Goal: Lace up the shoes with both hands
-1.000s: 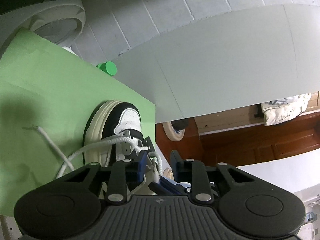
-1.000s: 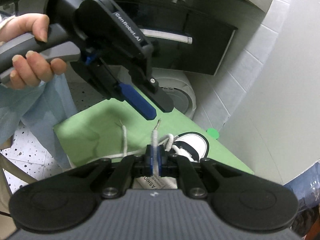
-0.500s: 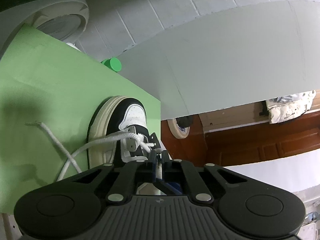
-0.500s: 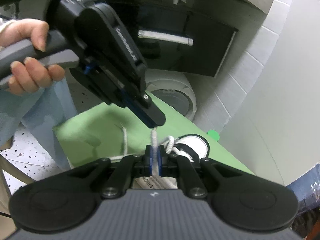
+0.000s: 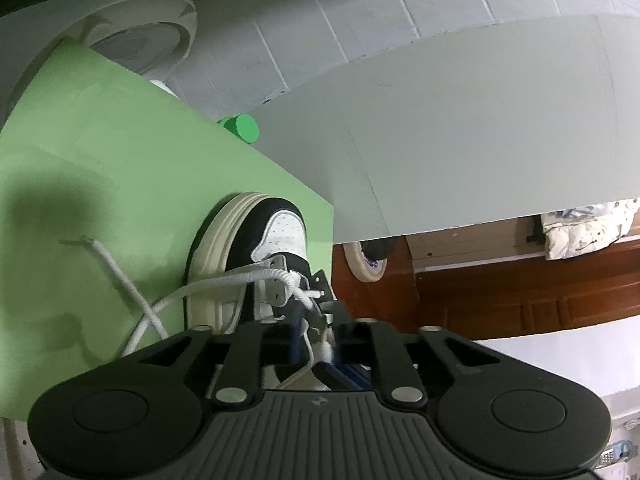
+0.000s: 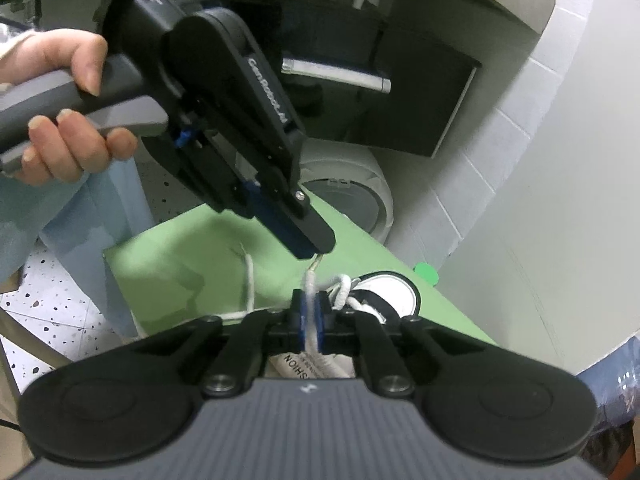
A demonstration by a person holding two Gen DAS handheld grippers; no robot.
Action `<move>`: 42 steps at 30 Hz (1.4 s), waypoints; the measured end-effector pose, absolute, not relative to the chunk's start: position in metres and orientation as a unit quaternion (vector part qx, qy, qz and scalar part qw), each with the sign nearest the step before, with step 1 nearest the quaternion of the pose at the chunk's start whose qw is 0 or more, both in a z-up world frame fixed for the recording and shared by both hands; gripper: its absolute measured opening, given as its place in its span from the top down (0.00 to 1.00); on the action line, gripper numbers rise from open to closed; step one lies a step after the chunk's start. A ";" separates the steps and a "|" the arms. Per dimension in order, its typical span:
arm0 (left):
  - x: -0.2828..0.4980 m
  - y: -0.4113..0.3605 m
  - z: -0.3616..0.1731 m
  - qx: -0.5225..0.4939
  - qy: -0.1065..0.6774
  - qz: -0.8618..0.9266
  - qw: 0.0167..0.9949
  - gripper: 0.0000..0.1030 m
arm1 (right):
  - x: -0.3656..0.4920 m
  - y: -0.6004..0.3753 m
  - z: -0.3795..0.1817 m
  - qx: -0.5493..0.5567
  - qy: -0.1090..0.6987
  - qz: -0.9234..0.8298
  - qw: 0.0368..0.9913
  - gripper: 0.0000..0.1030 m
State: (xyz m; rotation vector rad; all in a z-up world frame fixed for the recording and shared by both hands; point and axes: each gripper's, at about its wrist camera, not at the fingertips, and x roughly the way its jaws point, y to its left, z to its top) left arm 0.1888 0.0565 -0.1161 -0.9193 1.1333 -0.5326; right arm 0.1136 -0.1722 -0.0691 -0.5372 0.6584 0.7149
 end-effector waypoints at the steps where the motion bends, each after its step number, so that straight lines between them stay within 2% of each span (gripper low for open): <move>1: 0.189 0.057 -0.116 -0.416 0.511 -0.240 0.713 0.76 | 0.113 -0.172 -0.069 -0.255 0.311 0.341 0.850 0.95; 5: 0.189 0.058 -0.117 -0.423 0.511 -0.237 0.709 0.78 | 0.110 -0.171 -0.068 -0.255 0.305 0.349 0.849 0.95; 6: 0.189 0.058 -0.118 -0.426 0.511 -0.237 0.708 0.83 | 0.110 -0.171 -0.068 -0.255 0.303 0.351 0.848 0.95; 7: 0.189 0.058 -0.118 -0.428 0.512 -0.239 0.705 0.98 | 0.109 -0.171 -0.067 -0.256 0.302 0.352 0.848 0.95; 17: 0.187 0.052 -0.116 -0.412 0.515 -0.249 0.709 0.97 | 0.119 -0.173 -0.071 -0.250 0.318 0.321 0.856 0.93; 20: 0.187 0.055 -0.117 -0.419 0.514 -0.243 0.709 0.97 | 0.116 -0.171 -0.070 -0.258 0.312 0.324 0.855 0.86; 24: 0.187 0.055 -0.116 -0.417 0.513 -0.243 0.710 0.97 | 0.107 -0.162 -0.069 -0.286 0.294 0.329 0.851 0.85; 28: 0.186 0.054 -0.116 -0.419 0.512 -0.246 0.709 0.97 | 0.109 -0.156 -0.070 -0.281 0.303 0.327 0.850 0.86; 32: 0.186 0.053 -0.116 -0.421 0.512 -0.249 0.706 0.97 | 0.115 -0.152 -0.072 -0.277 0.308 0.313 0.855 0.95; 38: 0.186 0.049 -0.116 -0.413 0.515 -0.255 0.707 0.97 | 0.116 -0.149 -0.075 -0.293 0.307 0.301 0.854 0.96; 42: 0.182 0.045 -0.100 -0.374 0.494 -0.262 0.740 0.97 | 0.117 -0.157 -0.074 -0.302 0.304 0.284 0.858 0.96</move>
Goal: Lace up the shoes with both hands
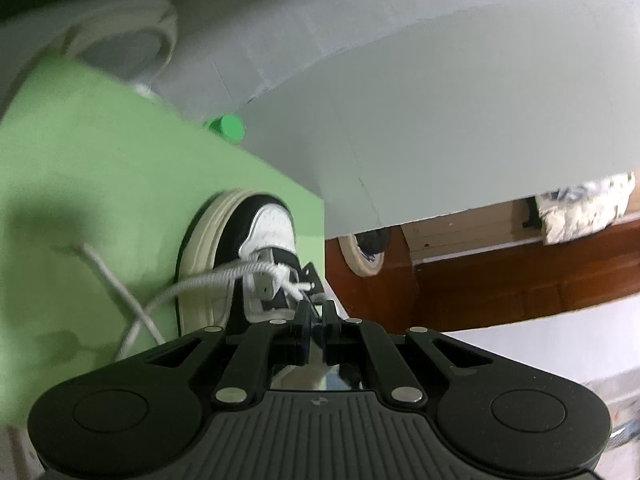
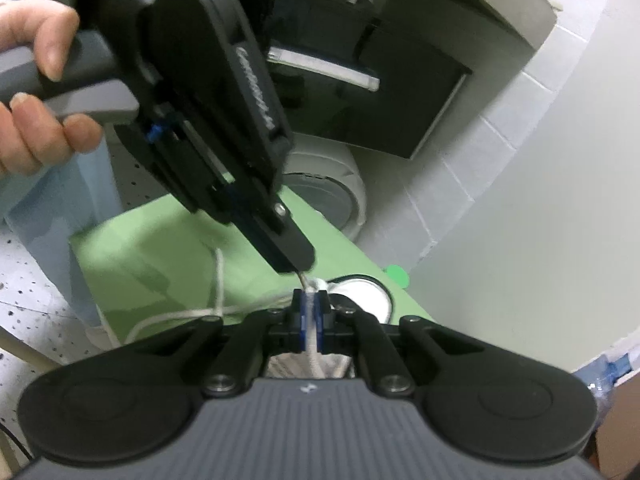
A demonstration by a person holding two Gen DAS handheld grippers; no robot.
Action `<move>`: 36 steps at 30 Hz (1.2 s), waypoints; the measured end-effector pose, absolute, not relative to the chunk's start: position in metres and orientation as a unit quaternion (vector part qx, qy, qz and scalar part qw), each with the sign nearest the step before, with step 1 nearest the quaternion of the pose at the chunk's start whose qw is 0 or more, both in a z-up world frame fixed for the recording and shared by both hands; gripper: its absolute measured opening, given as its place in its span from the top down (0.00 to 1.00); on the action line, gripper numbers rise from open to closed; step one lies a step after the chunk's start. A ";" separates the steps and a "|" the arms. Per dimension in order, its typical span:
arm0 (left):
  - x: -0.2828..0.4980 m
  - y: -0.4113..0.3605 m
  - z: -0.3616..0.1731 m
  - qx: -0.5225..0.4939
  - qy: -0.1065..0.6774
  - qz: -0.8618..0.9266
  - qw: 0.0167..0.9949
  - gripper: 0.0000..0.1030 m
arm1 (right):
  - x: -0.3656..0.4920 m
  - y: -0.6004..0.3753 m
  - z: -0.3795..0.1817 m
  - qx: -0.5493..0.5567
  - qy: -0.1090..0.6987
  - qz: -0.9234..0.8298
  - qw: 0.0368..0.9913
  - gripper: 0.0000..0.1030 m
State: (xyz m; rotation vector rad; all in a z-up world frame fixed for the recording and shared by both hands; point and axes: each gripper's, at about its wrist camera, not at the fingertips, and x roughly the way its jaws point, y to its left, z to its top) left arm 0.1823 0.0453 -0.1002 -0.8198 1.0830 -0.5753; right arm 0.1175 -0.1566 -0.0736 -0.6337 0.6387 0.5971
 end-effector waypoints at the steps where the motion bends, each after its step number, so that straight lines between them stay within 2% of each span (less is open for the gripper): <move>1: 0.180 0.043 -0.095 -0.355 0.487 -0.264 0.753 0.97 | 0.119 -0.161 -0.072 -0.298 0.305 0.277 0.861 0.96; 9: 0.155 -0.014 -0.061 -0.138 0.437 -0.324 0.828 0.95 | 0.140 -0.204 -0.059 -0.220 0.318 0.222 0.895 0.96; 13: 0.146 -0.041 -0.069 -0.049 0.434 -0.333 0.836 0.76 | 0.140 -0.209 -0.058 -0.207 0.318 0.221 0.899 0.95; 16: 0.147 -0.051 -0.079 -0.006 0.437 -0.321 0.840 0.72 | 0.138 -0.209 -0.059 -0.210 0.317 0.226 0.897 0.95; 23: 0.148 -0.059 -0.086 0.011 0.426 -0.329 0.843 0.66 | 0.137 -0.211 -0.060 -0.202 0.318 0.234 0.896 0.95; 36: 0.133 -0.073 -0.096 0.134 0.403 -0.294 0.856 0.68 | 0.134 -0.210 -0.062 -0.203 0.325 0.259 0.887 0.95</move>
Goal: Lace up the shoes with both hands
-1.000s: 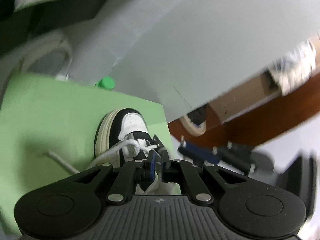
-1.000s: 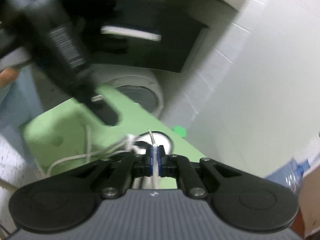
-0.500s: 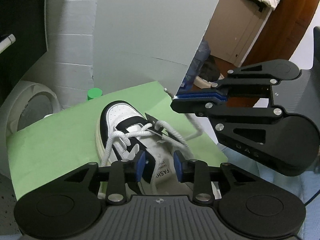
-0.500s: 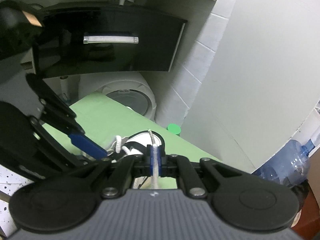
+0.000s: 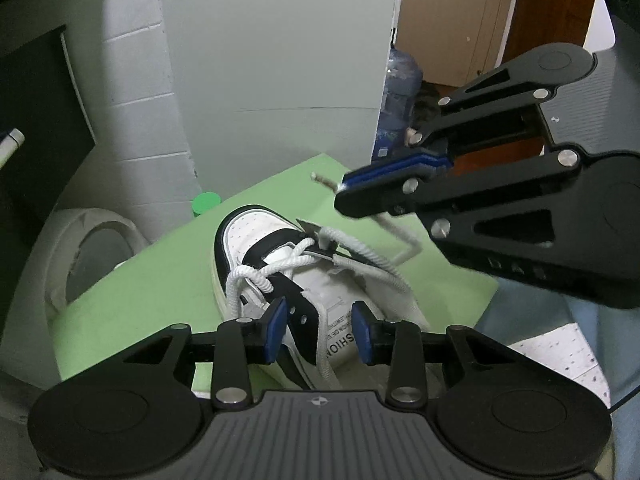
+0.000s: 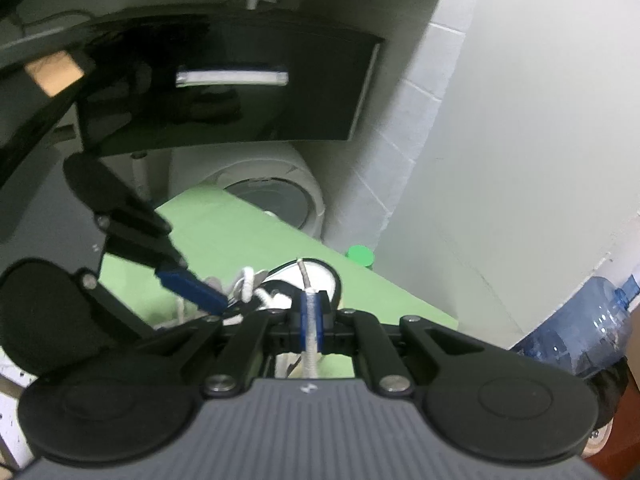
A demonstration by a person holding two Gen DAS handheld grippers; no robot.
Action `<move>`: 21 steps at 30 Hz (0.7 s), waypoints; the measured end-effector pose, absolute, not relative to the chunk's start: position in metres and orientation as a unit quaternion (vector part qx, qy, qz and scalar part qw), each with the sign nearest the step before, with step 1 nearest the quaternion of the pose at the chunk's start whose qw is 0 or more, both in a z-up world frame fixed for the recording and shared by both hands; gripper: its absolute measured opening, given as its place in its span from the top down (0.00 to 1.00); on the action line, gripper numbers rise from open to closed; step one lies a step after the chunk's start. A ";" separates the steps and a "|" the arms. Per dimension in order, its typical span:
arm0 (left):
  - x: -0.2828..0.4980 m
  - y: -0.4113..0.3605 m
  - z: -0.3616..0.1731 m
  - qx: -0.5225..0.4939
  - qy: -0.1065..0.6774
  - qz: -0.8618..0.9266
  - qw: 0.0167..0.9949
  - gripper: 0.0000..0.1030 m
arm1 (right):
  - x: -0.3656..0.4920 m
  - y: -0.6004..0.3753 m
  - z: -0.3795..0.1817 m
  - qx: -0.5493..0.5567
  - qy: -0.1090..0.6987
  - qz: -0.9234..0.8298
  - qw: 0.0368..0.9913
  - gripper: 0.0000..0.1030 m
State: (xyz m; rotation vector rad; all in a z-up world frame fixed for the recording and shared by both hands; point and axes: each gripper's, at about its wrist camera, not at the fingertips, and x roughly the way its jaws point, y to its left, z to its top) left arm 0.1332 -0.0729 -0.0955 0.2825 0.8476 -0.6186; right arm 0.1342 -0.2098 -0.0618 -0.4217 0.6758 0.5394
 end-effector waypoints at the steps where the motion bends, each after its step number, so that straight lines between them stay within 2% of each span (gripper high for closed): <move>1: 0.134 -0.073 -0.096 0.139 0.402 -0.288 0.858 0.77 | 0.132 -0.208 -0.062 -0.207 0.325 0.266 0.884 0.95; 3: 0.139 -0.066 -0.095 0.113 0.413 -0.277 0.860 0.82 | 0.129 -0.203 -0.064 -0.216 0.324 0.281 0.877 0.95; 14: 0.161 -0.014 -0.092 -0.125 0.488 -0.247 0.828 0.87 | 0.137 -0.188 -0.083 -0.217 0.355 0.327 0.848 0.96; 21: 0.167 0.001 -0.101 -0.201 0.511 -0.236 0.802 0.87 | 0.140 -0.178 -0.103 -0.276 0.360 0.326 0.829 0.96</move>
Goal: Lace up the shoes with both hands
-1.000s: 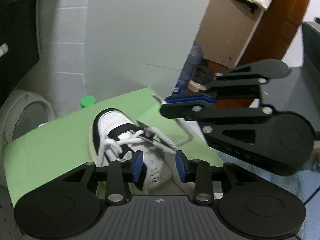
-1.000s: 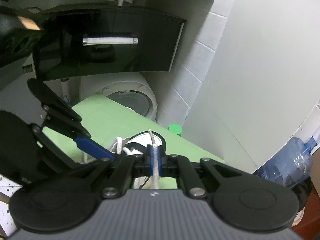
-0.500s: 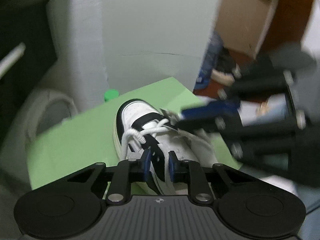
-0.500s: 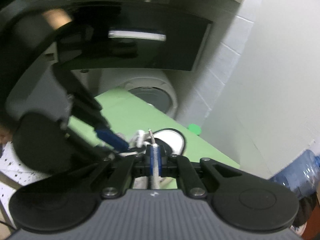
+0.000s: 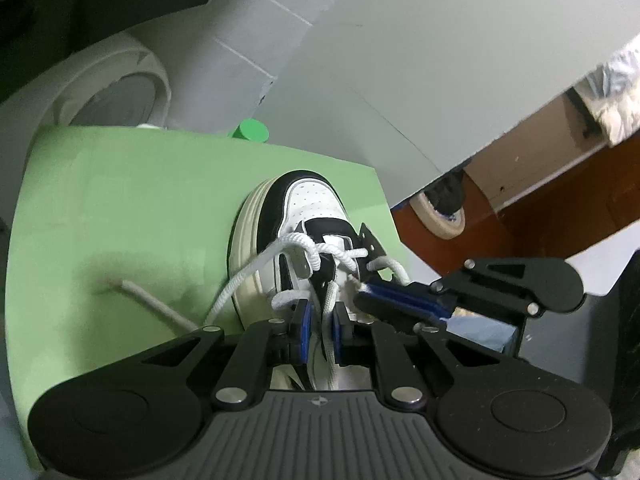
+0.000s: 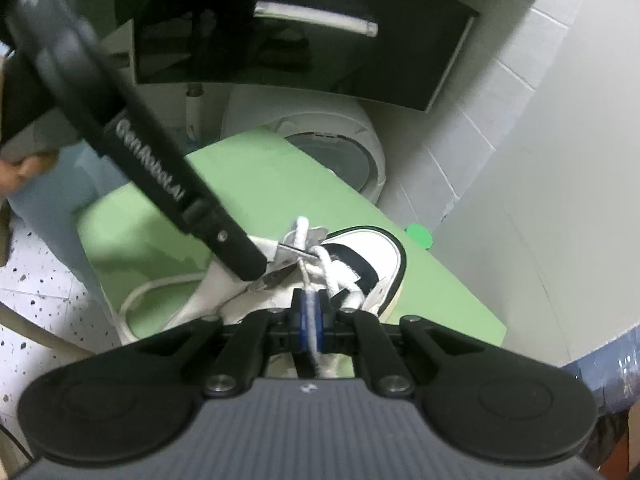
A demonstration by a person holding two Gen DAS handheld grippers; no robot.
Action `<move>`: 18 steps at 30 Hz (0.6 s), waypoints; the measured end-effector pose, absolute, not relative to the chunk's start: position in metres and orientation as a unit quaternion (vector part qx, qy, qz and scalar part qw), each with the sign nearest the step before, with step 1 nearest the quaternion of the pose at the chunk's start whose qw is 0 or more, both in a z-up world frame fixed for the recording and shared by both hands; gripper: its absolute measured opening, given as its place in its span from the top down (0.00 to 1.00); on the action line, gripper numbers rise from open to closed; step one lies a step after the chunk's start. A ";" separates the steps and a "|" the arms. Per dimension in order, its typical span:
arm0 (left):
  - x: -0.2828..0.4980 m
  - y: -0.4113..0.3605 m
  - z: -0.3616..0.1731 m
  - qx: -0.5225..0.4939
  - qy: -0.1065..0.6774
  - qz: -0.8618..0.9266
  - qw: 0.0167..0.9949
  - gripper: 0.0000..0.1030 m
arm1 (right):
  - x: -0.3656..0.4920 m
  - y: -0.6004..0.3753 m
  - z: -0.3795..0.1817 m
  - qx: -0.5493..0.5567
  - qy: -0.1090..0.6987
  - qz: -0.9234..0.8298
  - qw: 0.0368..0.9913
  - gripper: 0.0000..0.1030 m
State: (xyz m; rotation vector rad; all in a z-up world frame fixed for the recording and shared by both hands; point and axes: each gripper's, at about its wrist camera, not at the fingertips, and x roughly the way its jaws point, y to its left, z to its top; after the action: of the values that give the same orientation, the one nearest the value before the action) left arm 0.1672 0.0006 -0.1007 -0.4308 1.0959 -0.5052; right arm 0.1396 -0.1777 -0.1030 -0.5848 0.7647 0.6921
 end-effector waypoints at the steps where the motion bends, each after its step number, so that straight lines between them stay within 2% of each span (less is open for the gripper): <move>1: 0.168 0.001 -0.101 -0.205 0.512 -0.235 0.800 0.87 | 0.139 -0.177 -0.103 -0.279 0.359 0.328 0.828 0.96; 10: 0.172 0.003 -0.107 -0.215 0.514 -0.237 0.796 0.87 | 0.128 -0.157 -0.119 -0.380 0.335 0.322 0.800 0.95; 18: 0.173 0.004 -0.109 -0.218 0.515 -0.237 0.794 0.87 | 0.131 -0.159 -0.118 -0.372 0.331 0.330 0.802 0.95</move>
State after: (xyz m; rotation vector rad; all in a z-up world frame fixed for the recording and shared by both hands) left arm 0.1731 0.0037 -0.1088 -0.4685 1.1070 -0.5089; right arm 0.1311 -0.1590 -0.1178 -0.7965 0.7090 0.7077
